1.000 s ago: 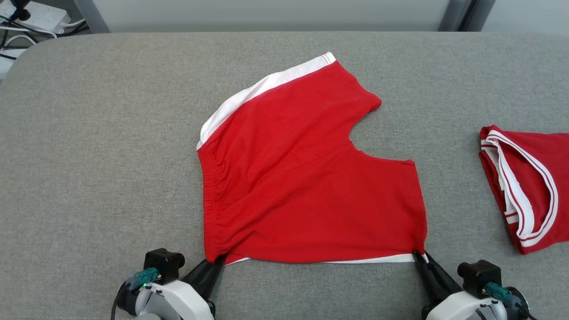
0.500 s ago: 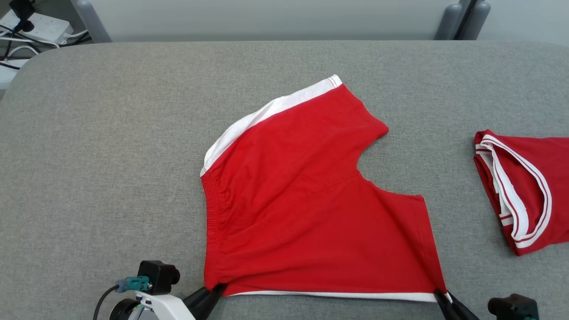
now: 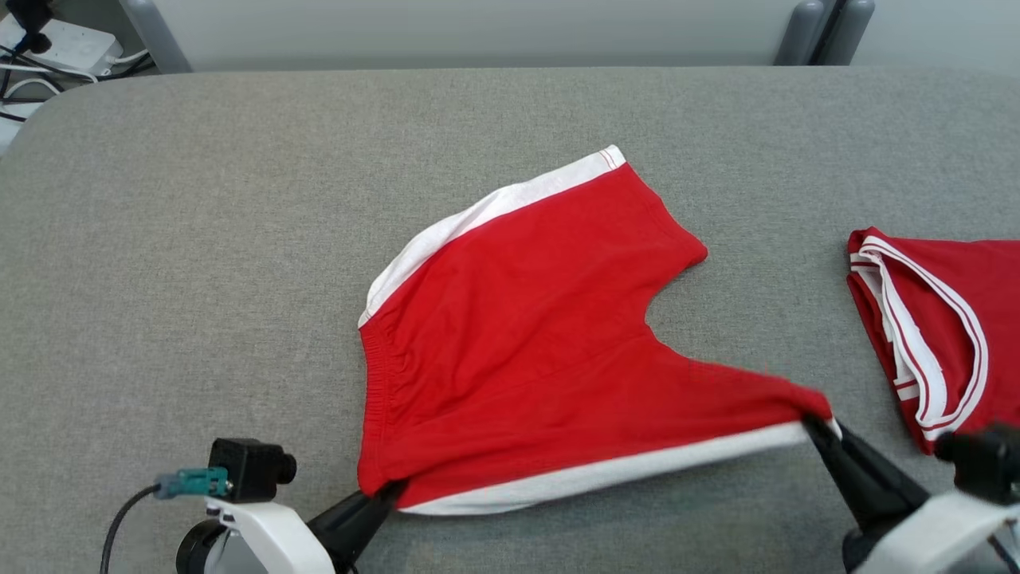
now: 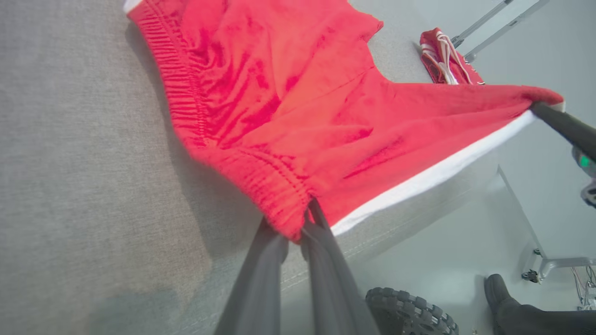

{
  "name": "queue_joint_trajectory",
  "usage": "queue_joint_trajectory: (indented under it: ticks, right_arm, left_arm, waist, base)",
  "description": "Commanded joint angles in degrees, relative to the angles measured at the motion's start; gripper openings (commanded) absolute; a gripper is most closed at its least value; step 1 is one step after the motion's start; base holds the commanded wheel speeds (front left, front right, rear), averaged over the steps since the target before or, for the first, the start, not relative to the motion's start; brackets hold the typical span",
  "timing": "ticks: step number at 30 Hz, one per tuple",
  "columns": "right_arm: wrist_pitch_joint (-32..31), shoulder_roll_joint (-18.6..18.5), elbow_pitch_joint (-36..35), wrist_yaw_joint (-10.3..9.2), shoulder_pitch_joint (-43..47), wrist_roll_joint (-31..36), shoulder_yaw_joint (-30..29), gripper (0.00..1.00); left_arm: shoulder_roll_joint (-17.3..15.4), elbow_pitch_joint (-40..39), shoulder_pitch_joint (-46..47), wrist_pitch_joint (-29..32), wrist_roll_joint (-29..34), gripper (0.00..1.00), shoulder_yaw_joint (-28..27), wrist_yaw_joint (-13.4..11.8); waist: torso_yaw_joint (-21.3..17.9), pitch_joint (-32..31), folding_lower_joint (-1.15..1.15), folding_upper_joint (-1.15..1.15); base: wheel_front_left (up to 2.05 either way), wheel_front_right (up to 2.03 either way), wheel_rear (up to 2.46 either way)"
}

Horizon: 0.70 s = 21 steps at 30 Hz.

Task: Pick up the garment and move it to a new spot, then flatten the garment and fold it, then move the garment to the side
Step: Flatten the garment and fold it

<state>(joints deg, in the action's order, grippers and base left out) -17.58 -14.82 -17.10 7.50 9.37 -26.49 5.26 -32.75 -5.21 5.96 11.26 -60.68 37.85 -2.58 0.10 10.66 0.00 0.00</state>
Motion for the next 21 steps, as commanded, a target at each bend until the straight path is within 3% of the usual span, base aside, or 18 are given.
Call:
queue_joint_trajectory:
  ticks: [1,3,10,18,21]
  right_arm:
    - [0.0,-2.2,0.6,-0.01,-8.1,-1.4,2.9,0.00]
    - [0.2,-4.0,8.6,-0.01,-21.8,-3.3,7.8,0.00]
    - [2.9,-6.1,25.5,-0.01,-44.6,-5.2,16.0,0.00]
    - [7.9,-6.4,48.0,-0.01,-65.4,-9.3,25.5,0.00]
    - [9.1,-6.2,51.1,-0.01,-67.7,-10.4,27.5,0.00]
  left_arm:
    - [-0.8,-1.1,4.1,0.6,-2.1,0.00,-3.7,0.2]
    - [1.1,0.9,8.8,2.3,-6.5,0.00,-6.2,1.8]
    - [5.6,8.1,19.3,4.3,-14.0,0.00,-10.5,5.5]
    - [12.7,22.0,31.8,7.7,-21.5,0.00,-12.0,9.4]
    - [13.7,24.5,33.6,7.7,-21.7,0.00,-11.7,9.7]
  waist:
    - [0.3,0.8,0.00,0.00]
    - [1.2,2.9,0.00,0.00]
    - [3.7,7.4,0.00,0.00]
    - [8.0,13.9,0.00,0.00]
    - [8.6,14.8,0.00,0.00]
  base:
    - [0.00,0.00,0.00]
    - [0.00,0.00,0.00]
    - [0.00,0.00,0.00]
    - [0.00,0.00,0.00]
    - [0.00,0.00,0.00]
